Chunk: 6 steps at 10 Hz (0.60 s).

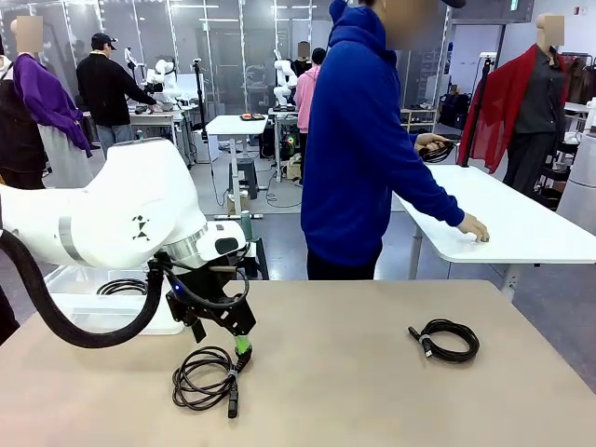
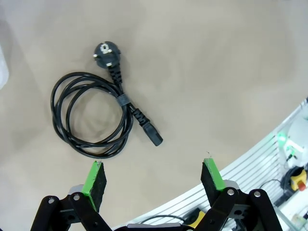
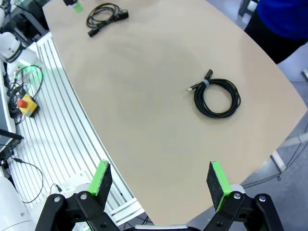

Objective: Organize and store the cables.
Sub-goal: Place the Power Cable into the Organizing box.

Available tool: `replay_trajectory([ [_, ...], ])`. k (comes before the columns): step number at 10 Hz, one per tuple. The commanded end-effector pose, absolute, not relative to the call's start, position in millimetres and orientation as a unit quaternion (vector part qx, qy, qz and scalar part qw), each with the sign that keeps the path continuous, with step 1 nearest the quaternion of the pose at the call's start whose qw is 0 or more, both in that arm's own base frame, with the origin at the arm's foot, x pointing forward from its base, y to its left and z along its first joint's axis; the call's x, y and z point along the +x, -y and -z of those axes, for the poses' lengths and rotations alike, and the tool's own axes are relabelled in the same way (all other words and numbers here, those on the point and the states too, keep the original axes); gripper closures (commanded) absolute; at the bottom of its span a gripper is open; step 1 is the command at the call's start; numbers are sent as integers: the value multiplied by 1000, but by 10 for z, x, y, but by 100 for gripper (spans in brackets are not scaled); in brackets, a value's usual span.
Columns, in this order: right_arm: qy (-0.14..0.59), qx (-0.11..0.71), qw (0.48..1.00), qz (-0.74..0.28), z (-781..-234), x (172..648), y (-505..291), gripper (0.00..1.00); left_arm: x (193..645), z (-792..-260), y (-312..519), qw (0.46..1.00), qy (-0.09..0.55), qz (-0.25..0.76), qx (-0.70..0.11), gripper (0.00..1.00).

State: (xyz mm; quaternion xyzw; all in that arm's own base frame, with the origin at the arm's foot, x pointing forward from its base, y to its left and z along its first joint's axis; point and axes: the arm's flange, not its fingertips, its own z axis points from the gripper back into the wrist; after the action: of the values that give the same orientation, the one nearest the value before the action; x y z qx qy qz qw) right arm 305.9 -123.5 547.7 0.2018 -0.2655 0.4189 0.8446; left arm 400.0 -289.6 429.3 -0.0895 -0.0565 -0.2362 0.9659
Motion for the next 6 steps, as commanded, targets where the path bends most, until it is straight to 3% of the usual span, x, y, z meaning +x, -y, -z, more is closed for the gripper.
replay_trajectory([
  [1,273,227,828,-434,-5441,3109,1394,0,3995,-4325,2985,974,56,210,-65,0],
  [6,288,251,813,-440,-5416,3075,1580,0,3849,-4433,2982,985,85,149,-26,0],
])
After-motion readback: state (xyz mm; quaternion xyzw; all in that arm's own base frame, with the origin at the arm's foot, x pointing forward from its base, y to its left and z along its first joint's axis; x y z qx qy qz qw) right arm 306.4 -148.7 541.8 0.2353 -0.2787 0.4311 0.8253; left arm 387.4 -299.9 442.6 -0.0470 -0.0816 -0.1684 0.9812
